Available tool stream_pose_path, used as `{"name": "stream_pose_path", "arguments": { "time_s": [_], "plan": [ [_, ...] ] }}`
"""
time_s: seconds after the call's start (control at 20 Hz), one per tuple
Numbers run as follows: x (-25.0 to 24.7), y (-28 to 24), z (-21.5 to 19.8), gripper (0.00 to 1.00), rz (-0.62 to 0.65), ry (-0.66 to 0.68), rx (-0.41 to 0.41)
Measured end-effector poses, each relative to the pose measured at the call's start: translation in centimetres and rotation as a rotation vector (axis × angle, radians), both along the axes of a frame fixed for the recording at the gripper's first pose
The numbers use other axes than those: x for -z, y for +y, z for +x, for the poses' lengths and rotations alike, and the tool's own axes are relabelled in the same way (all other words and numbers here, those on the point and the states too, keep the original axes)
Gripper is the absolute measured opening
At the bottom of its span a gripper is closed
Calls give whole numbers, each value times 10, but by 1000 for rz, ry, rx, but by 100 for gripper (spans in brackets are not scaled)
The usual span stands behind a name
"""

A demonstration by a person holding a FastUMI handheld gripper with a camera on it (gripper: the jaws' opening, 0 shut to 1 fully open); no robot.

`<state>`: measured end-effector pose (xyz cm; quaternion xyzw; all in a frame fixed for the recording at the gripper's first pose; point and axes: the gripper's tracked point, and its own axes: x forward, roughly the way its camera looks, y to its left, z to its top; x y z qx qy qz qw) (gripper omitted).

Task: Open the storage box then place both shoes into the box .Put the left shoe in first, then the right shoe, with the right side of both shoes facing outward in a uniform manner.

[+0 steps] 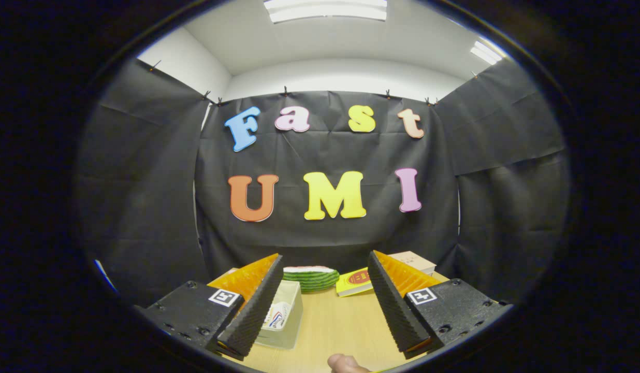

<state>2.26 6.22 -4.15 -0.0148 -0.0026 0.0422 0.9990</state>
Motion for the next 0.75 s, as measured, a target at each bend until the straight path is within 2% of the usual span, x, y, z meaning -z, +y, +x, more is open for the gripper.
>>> {"name": "stream_pose_path", "arguments": {
  "time_s": [0.55,0.75],
  "plan": [
    [14,-28,-18,100,29,25,-34],
    [19,-34,-22,100,54,57,-72]
  ]
}}
